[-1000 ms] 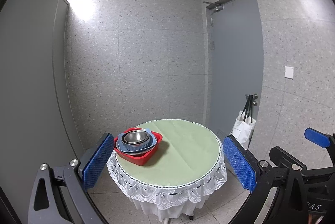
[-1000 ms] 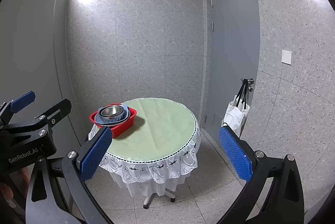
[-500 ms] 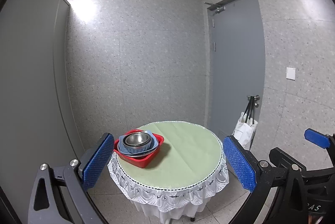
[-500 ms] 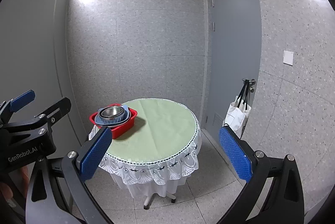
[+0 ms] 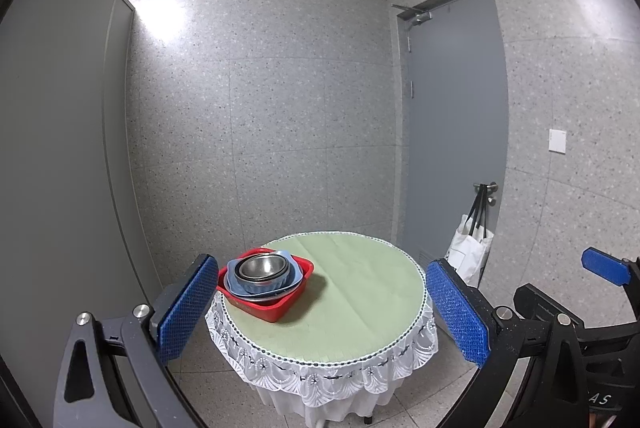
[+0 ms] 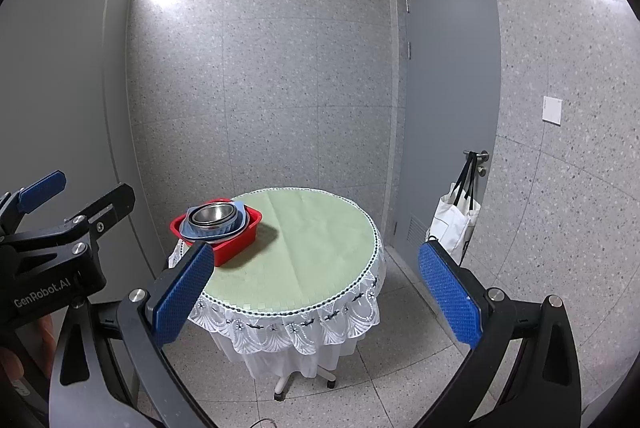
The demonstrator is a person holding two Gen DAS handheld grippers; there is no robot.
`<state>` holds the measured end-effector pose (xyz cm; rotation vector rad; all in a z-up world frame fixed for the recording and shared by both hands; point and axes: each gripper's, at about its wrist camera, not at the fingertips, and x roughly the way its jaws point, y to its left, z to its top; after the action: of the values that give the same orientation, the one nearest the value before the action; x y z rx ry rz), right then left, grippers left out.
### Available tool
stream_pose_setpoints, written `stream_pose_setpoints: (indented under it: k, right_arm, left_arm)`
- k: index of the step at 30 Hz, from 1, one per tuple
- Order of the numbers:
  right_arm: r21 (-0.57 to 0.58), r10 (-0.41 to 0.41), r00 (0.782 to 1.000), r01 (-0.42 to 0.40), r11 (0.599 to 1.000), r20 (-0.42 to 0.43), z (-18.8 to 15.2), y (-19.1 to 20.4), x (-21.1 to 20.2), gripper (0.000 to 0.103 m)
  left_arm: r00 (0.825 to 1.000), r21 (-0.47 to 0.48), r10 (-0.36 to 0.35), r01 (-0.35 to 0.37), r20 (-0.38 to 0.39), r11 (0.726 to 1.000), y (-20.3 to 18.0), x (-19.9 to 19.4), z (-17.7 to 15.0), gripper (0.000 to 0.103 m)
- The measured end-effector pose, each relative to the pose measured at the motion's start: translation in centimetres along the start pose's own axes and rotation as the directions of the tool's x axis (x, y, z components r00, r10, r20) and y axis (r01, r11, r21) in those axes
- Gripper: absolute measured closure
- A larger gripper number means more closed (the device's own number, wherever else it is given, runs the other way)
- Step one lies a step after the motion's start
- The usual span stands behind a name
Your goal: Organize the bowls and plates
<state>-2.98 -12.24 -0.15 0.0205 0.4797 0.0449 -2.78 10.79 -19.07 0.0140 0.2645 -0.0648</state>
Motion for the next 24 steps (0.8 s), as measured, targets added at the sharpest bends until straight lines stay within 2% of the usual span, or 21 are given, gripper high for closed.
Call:
stream_pose_setpoints:
  k: [24]
  right_arm:
    - [0.002, 0.001, 1.0, -0.001, 1.0, -0.004, -0.06, -0.45, 0.21, 0.0]
  left_arm:
    - [1.0, 0.007, 0.0, 0.0, -0.001, 1.0, -0.1, -0.03, 0.3, 0.001]
